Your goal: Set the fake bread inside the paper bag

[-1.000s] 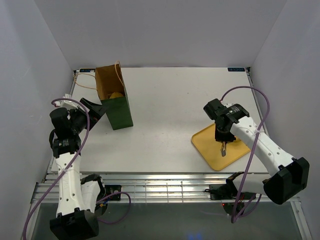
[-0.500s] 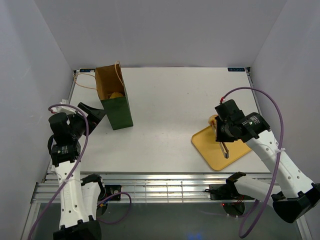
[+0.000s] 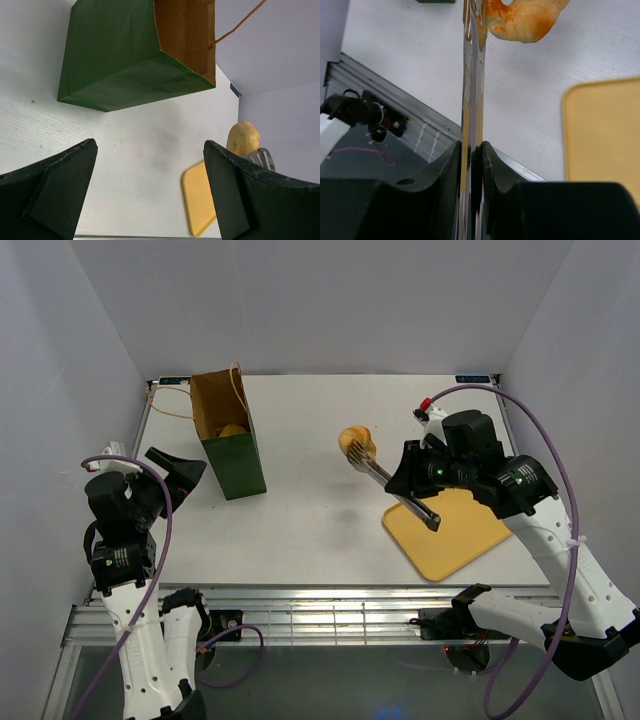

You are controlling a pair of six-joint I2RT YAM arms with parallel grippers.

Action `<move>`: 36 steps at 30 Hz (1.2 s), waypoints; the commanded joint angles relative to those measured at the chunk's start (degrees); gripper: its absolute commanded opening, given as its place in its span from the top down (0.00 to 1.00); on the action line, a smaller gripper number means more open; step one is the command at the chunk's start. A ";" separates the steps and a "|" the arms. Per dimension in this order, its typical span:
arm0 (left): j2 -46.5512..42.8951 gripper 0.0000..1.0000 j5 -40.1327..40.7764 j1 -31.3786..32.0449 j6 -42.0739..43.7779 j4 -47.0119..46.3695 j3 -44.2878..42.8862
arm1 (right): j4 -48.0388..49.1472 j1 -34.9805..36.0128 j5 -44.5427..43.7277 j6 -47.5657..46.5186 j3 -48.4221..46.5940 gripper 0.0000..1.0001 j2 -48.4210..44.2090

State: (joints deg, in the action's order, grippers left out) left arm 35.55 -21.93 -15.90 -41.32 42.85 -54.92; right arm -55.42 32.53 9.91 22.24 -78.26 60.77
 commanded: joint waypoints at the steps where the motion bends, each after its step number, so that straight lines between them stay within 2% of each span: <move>1: 0.57 0.02 1.80 0.08 1.77 3.11 -2.30 | 9.43 0.60 10.64 -0.88 -3.39 0.92 0.05; 9: 0.48 0.02 2.42 0.17 1.07 3.03 -0.37 | 21.66 1.65 24.25 3.59 -2.77 0.92 1.45; 14: 0.31 0.02 2.95 0.17 1.68 3.12 -0.02 | 28.42 2.36 29.72 5.97 -4.62 0.92 3.12; 21: 0.57 0.02 3.74 0.17 2.03 3.38 -0.02 | 43.36 3.23 38.06 13.44 -6.20 0.92 6.99; 25: 0.57 0.02 4.18 0.08 2.12 3.38 -0.10 | 48.73 3.41 39.74 16.17 -9.00 0.92 10.41; 36: 1.36 0.02 5.06 0.17 2.38 2.50 -0.28 | 53.65 4.99 40.19 19.24 -20.43 0.92 22.54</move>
State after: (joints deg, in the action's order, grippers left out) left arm 36.49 -17.56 -15.90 -39.70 45.98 -54.89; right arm -8.51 36.88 48.84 40.03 -93.71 81.67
